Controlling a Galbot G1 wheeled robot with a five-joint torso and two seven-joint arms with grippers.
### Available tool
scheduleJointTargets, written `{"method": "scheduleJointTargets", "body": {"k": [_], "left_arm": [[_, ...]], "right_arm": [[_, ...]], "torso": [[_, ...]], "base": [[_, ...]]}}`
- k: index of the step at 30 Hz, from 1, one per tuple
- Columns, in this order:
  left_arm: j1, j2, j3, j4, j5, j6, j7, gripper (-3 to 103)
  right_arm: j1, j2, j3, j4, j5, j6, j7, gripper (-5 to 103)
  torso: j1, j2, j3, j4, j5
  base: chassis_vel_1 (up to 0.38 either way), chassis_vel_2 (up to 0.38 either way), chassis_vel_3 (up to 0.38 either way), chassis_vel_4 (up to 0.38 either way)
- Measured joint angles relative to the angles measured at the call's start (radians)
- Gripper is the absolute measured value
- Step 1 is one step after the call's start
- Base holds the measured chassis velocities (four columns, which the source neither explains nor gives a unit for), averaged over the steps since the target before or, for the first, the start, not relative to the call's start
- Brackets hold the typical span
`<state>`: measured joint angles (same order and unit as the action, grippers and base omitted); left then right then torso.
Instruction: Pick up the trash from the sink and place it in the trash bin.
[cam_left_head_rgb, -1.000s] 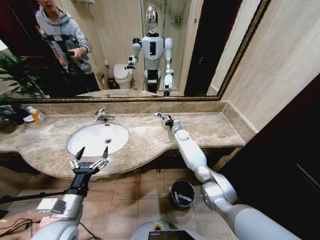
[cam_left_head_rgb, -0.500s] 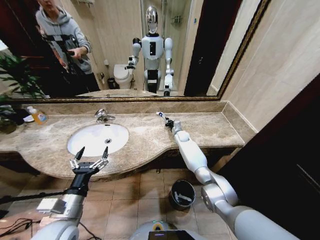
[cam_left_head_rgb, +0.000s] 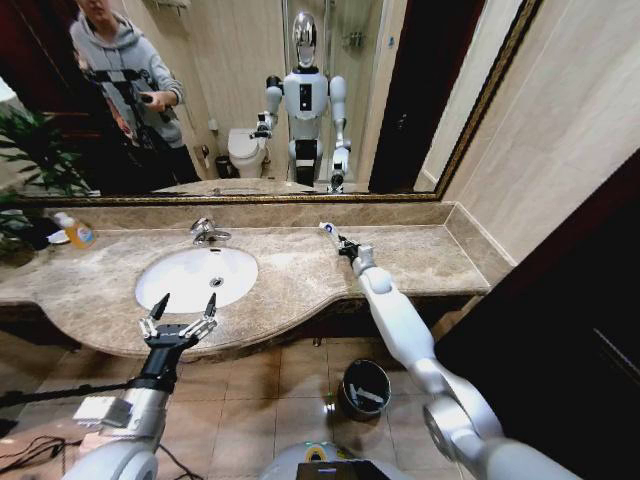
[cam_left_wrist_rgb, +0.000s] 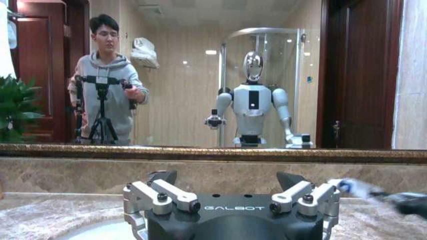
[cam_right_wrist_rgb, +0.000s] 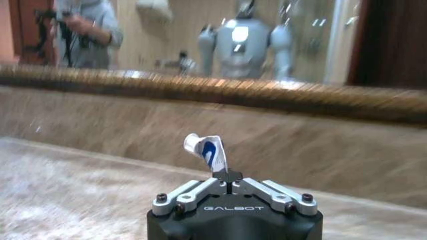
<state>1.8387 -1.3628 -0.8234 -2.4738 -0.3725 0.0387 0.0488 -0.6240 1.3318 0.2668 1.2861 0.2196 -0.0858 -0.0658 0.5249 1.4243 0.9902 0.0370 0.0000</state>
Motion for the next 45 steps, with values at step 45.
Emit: {"method": "scheduleJointTargets", "body": {"k": [45], "left_arm": [[0.0, 0.0, 0.0, 0.0, 0.0, 0.0, 0.0, 100]], "right_arm": [[-1.056, -0.037, 0.379, 0.279, 0.141, 0.266, -0.108, 0]], "torso": [[0.0, 0.0, 0.0, -0.0003, 0.0]], "base": [[0.0, 0.0, 0.0, 0.0]]}}
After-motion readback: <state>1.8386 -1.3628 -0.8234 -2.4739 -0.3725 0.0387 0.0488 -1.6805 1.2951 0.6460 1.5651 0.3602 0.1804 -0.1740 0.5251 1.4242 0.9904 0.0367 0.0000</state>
